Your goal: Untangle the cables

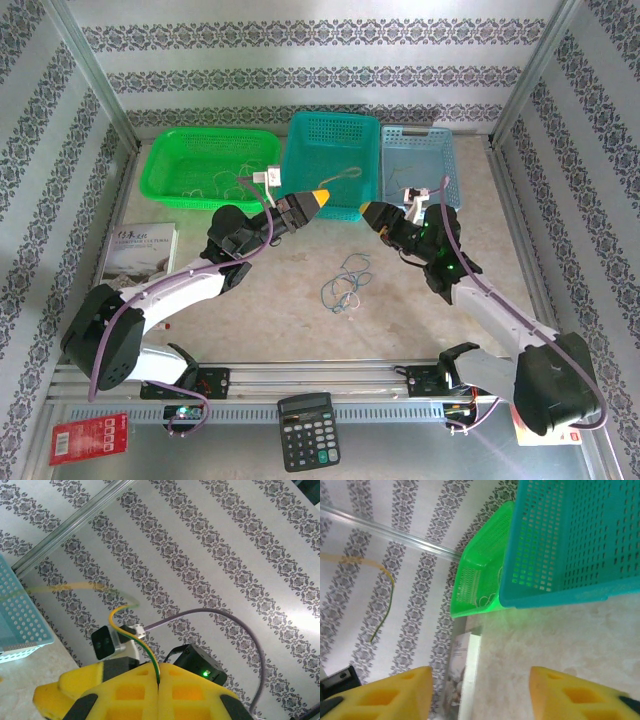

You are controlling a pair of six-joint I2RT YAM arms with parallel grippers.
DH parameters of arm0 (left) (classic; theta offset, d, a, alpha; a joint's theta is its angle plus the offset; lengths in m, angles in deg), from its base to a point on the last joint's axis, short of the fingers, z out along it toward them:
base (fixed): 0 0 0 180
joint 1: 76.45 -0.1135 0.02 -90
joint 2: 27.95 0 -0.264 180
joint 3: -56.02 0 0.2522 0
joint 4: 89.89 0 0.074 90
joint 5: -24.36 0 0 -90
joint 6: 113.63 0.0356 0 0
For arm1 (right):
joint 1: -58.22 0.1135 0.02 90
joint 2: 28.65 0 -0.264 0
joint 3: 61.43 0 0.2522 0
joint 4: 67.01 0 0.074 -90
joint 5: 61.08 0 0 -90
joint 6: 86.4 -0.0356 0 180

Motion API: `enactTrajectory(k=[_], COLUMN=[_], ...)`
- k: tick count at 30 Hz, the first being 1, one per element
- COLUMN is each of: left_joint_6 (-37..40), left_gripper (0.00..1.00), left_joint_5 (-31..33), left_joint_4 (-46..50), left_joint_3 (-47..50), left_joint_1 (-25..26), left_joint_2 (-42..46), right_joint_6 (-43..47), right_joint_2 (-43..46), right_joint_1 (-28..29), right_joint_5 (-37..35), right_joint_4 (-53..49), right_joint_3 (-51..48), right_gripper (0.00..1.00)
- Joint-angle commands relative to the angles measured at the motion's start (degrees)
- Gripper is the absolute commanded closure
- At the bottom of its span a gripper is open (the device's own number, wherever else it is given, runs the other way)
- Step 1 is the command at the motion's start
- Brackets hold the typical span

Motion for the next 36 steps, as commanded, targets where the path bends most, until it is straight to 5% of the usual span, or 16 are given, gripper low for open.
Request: enactTrajectory(k=[1, 10, 36], left_joint_6=[1.33, 0.01, -10.35], left_gripper=[1.00, 1.00, 1.00], left_joint_5=[0.05, -0.10, 2.66], left_joint_4=[0.69, 0.32, -11.55], left_joint_3=[-0.83, -2.22, -5.78], left_joint_1=[-0.65, -0.67, -0.67], left_joint_2=[1.17, 0.70, -2.80], right_joint_6=[6.03, 16.76, 11.61], right_joint_2=[1.78, -0.25, -10.96], right_joint_1=[-0.22, 0.21, 4.12], right_joint_5=[-0.54, 2.42, 1.58], right_joint_4=[-4.33, -2.17, 13.96], right_joint_3=[1.59, 3.87, 15.04], right_gripper=[0.39, 0.29, 0.27])
